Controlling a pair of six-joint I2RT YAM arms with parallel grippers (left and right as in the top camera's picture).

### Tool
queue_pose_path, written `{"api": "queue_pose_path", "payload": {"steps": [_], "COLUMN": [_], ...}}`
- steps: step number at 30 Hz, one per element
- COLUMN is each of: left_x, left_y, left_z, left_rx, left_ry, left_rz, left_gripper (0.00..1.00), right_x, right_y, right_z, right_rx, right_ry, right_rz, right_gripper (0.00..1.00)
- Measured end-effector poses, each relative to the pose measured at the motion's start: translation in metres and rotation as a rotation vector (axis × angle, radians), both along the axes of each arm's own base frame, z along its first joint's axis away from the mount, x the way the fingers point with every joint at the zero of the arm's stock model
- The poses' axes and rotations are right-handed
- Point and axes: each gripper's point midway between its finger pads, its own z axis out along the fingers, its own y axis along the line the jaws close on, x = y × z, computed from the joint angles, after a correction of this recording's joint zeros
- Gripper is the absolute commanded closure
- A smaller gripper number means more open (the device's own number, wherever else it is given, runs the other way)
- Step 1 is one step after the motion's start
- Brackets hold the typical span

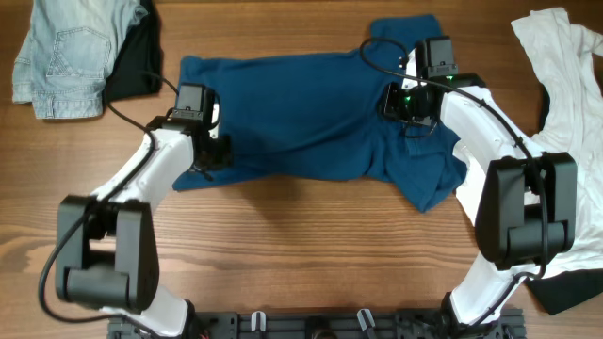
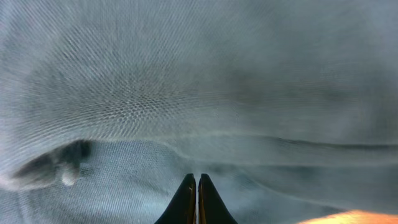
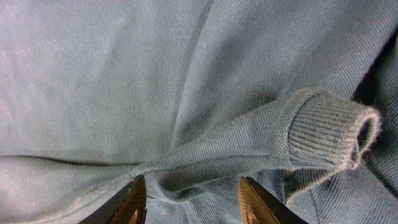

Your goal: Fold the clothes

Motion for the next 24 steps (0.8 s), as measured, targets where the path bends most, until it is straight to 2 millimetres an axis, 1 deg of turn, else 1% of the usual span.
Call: {"api": "queue_pose_path", "payload": {"steps": [3, 4, 6, 8, 13, 15, 17, 21, 23, 24], "left_x": [0.001, 0.005, 0.012, 0.024, 0.036, 0.046, 0.063, 0.100, 0.112, 0.115], "left_y": [0.005, 0.011, 0.016, 0.026, 0.054, 0.062, 0.067, 0.067, 0.066, 0.064], "left_z": [-0.012, -0.018, -0.017, -0.014, -0.010, -0.006, 0.001, 0.022, 0.032, 0.034], "left_rx": [0.028, 0.047, 0.051, 0.052, 0.062, 0.061, 0.054, 0.035, 0.020, 0.011], "left_ry": [0.019, 0.012, -0.016, -0.062, -0.109, -0.152, -0.229, -0.401, -0.462, -0.476], "left_rz": [0.019, 0.036, 0.058, 0.097, 0.182, 0.203, 0.218, 0.226, 0.226, 0.223], "left_gripper": [0.96, 0.96, 0.96, 0.96, 0.96, 0.95, 0.96, 0.96, 0.96, 0.96], "right_x": [-0.003, -0.004, -0.005, -0.007, -0.009, -0.011, -0.013, -0.015, -0.021, -0.026], "right_y": [0.000, -0.001, -0.001, -0.001, -0.001, -0.001, -0.002, -0.002, -0.003, -0.003], "right_z": [-0.001, -0.002, -0.002, -0.003, -0.004, -0.004, -0.005, -0.006, -0.008, -0.009], "right_rx": [-0.002, -0.002, -0.004, -0.006, -0.007, -0.008, -0.009, -0.011, -0.013, -0.015], "right_ry": [0.011, 0.017, 0.022, 0.029, 0.037, 0.047, 0.056, 0.067, 0.093, 0.110], "right_rz": [0.000, 0.000, 0.003, 0.006, 0.006, 0.006, 0.006, 0.007, 0.007, 0.007], "right_gripper": [0.52, 0.51, 0.51, 0.52, 0.51, 0.51, 0.51, 0.52, 0.52, 0.52]}}
